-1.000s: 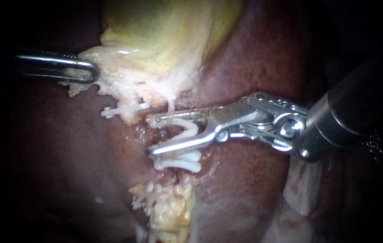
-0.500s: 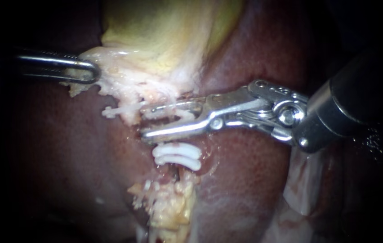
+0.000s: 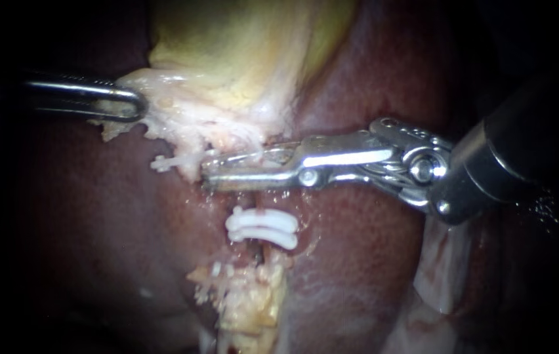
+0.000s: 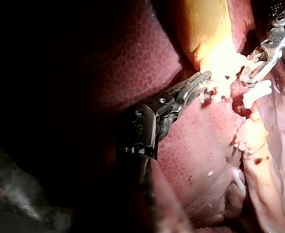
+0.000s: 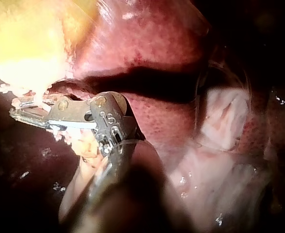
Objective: Clipping third clip right tube
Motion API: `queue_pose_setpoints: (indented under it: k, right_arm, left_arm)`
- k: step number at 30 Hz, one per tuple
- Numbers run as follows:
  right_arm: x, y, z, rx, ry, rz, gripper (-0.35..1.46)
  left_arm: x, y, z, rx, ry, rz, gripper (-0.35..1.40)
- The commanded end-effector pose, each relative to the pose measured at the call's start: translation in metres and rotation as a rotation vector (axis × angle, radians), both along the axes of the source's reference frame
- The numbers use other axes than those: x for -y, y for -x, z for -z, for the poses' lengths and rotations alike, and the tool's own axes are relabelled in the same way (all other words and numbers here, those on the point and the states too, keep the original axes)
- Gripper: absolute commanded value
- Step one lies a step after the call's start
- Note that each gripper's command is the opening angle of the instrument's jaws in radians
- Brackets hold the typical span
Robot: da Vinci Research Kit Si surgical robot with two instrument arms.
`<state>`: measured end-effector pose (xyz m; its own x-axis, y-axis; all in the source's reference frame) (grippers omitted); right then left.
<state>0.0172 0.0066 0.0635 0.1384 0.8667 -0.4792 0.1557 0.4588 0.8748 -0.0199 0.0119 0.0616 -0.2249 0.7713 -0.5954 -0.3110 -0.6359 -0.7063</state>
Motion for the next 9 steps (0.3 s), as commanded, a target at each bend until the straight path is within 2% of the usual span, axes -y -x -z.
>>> queue_pose_setpoints:
  k: [1, 9]
  right_arm:
    - [0.0, 0.0, 0.0, 0.0, 0.001, 0.0, -0.35]
    - [0.0006, -0.0002, -0.0005, 0.0, 0.006, 0.001, -0.35]
  left_arm:
    - [0.0, 0.0, 0.0, 0.0, 0.0, 0.0, -0.35]
    - [-0.0001, 0.0, -0.0002, 0.0, 0.0, 0.0, -0.35]
